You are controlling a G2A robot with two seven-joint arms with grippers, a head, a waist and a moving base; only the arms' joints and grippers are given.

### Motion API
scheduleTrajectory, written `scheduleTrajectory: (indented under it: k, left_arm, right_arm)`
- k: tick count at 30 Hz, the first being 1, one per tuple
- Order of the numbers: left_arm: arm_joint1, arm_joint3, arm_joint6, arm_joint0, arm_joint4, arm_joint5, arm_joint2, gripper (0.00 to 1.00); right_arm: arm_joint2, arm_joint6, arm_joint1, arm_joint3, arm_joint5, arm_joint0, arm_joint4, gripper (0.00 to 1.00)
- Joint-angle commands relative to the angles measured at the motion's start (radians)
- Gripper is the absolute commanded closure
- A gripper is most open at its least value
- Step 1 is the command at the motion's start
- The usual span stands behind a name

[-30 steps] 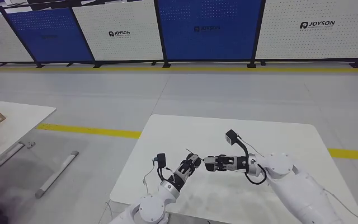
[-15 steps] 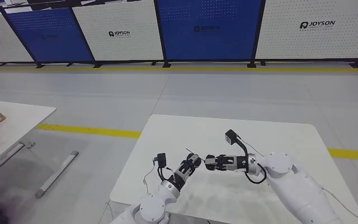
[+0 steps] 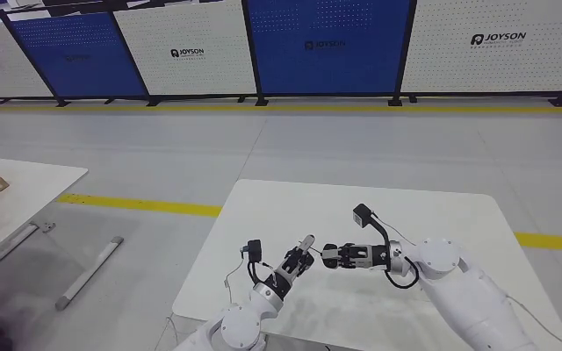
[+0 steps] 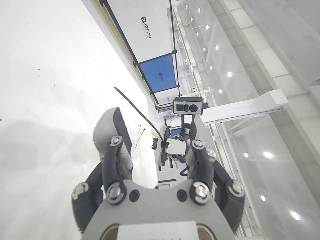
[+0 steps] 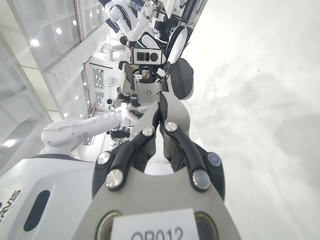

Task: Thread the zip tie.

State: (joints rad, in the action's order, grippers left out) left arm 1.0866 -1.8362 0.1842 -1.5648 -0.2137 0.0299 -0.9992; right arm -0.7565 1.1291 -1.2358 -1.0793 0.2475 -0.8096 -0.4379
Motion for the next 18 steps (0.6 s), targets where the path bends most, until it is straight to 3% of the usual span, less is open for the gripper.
scheduleTrajectory:
  k: [1, 5, 11, 12, 14, 18]
  left_arm:
    - [0.0, 0.0, 0.0, 0.0, 0.0, 0.0, 0.0, 0.0]
    - [0.003, 0.009, -0.013, 0.004, -0.001, 0.02, 0.001, 0.0]
    - [0.0, 0.039, -0.109, 0.014, -0.048, 0.057, -0.046, 0.0]
    - [-0.001, 0.041, -0.13, 0.014, -0.046, 0.063, -0.049, 0.0]
    - [-0.008, 0.051, -0.235, 0.019, -0.032, 0.048, -0.055, 0.0]
    - [-0.008, 0.051, -0.235, 0.019, -0.032, 0.048, -0.055, 0.0]
  right_arm:
    - [0.0, 0.0, 0.0, 0.0, 0.0, 0.0, 0.0, 1.0]
    - [-0.014, 0.006, 0.004, -0.026, 0.008, -0.017, -0.003, 1.0]
    - [-0.066, 0.099, 0.025, -0.043, 0.03, -0.042, -0.023, 1.0]
    - [-0.073, 0.121, 0.028, -0.041, 0.023, -0.045, -0.027, 1.0]
    - [-0.081, 0.154, 0.033, -0.036, -0.012, -0.042, -0.026, 1.0]
    - [-0.081, 0.154, 0.033, -0.036, -0.012, -0.042, -0.026, 1.0]
